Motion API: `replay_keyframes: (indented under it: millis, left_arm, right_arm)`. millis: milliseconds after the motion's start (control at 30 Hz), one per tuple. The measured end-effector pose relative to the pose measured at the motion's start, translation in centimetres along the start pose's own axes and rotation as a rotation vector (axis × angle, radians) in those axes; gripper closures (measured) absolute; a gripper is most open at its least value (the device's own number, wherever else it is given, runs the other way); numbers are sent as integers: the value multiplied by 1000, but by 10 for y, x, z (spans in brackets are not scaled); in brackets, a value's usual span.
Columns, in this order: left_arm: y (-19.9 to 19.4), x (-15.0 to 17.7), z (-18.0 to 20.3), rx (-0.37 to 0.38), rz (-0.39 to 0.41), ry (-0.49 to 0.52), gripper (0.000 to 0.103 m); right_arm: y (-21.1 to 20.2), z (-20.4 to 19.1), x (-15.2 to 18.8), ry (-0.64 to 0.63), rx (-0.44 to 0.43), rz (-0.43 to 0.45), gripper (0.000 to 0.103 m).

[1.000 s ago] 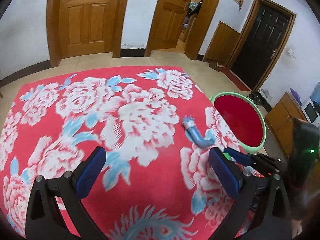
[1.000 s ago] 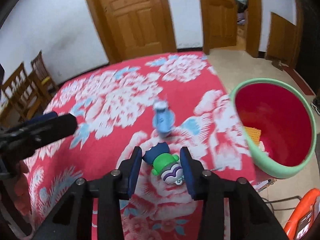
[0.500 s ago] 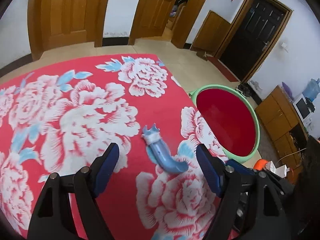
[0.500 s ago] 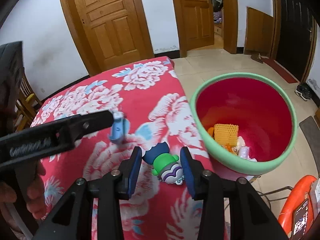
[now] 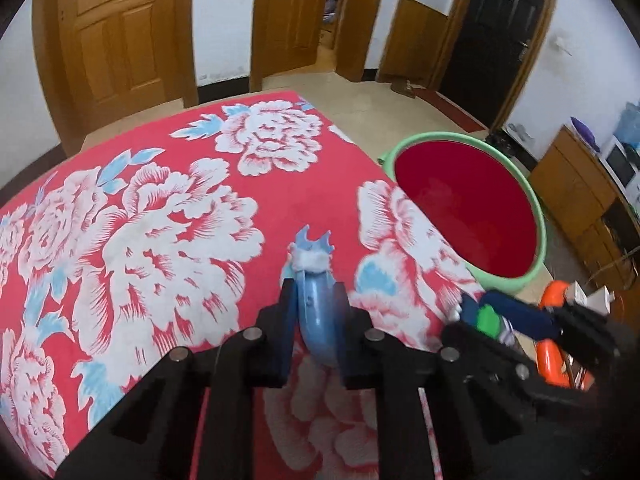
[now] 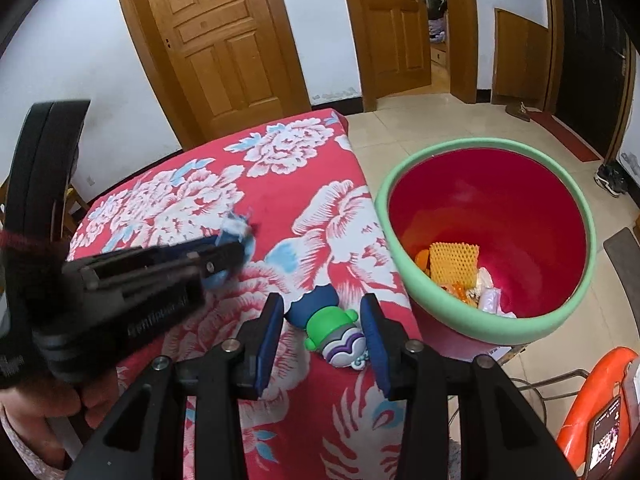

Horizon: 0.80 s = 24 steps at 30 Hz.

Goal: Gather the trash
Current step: 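Grasp the blue toy with the left tool while the right tool grasps the green-white toy, then carry both toys over the red basin and open both tools to drop them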

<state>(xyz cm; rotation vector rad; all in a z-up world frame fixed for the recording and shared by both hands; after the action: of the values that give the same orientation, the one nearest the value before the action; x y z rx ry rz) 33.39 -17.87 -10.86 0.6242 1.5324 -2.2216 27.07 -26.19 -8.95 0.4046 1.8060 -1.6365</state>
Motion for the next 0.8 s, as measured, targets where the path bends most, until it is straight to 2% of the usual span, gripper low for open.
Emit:
replay_keyframes:
  millis: [133, 333, 433, 600, 700, 800]
  left_arm:
    - [-22, -2, 5, -2, 45, 22, 87]
    - [-53, -12, 24, 35, 85, 44, 87]
    - [-59, -15, 36, 53, 97, 58, 87]
    - [-64, -14, 65, 136, 94, 67, 87]
    - [-63, -15, 83, 149, 102, 92, 87]
    - [-58, -19, 97, 173, 97, 73, 87]
  right_arm:
    - [-8, -1, -5, -3, 0, 19, 60]
    - [-27, 6, -18, -7, 22, 59, 60]
    - [-39, 16, -23, 5, 42, 80, 60]
    - [-52, 36, -23, 27, 73, 88, 60]
    - [-59, 56, -21, 48, 112, 88, 60]
    - [-66, 71, -20, 69, 136, 93, 60]
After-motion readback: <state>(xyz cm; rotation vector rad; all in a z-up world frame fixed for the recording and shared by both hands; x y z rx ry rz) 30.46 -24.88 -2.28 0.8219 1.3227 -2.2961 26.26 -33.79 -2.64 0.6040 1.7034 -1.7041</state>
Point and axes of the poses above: each gripper's, at about its wrist camera, not at the fingertips, and y roughly the way its jaws point, z to its right, x to its underside, the point moved 10 cm from there along y, roughly the way its jaws point, and after that the axes turned 14 degrees about -y, right-handed, at the moved point
